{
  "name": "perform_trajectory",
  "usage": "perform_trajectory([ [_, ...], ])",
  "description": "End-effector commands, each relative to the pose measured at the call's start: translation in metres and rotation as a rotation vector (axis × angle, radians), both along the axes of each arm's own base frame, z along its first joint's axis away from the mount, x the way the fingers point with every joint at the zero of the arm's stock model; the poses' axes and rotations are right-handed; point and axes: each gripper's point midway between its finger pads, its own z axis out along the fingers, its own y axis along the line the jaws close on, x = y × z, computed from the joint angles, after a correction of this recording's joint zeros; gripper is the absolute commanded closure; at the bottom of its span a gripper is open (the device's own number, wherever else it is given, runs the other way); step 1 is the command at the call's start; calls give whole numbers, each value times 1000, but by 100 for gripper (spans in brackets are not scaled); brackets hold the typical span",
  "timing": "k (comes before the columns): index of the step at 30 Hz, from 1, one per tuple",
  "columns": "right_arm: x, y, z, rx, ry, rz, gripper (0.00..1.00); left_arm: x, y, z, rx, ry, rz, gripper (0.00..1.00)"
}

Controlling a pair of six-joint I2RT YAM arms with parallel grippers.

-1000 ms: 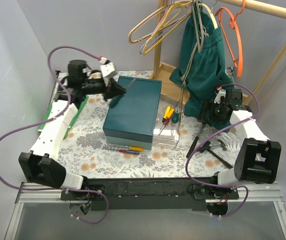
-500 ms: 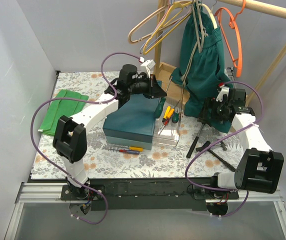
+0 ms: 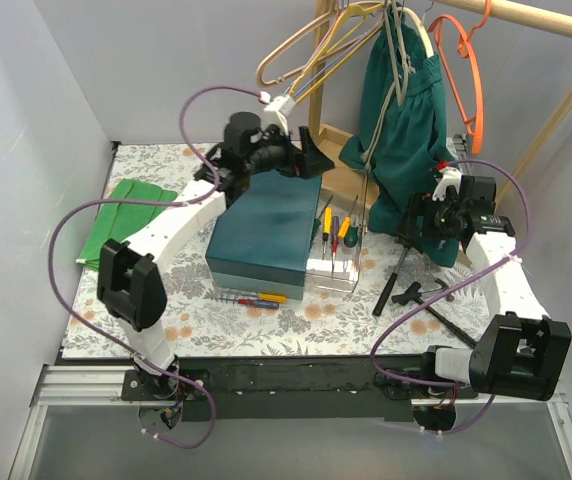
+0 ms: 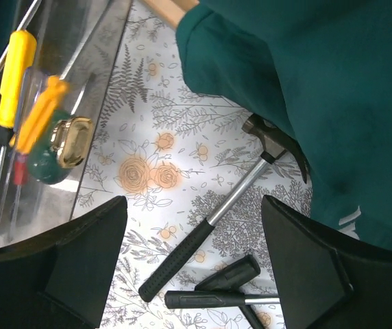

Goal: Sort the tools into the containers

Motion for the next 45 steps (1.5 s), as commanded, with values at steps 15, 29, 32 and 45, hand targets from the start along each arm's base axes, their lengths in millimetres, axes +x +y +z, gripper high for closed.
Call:
perform_trajectory([
  [15, -76, 56, 8, -35, -38, 298, 14, -206, 201, -76, 630, -641, -487, 21],
  [29, -60, 49, 26, -83, -113, 268, 12, -212, 213, -191, 778, -678, -726, 28],
  [32, -61, 46, 26, -95, -125, 260, 12, -207, 211, -200, 784, -693, -717, 28],
  [45, -61, 29, 16, -129, -107, 200, 12, -214, 193, -252, 802, -636, -798, 31],
])
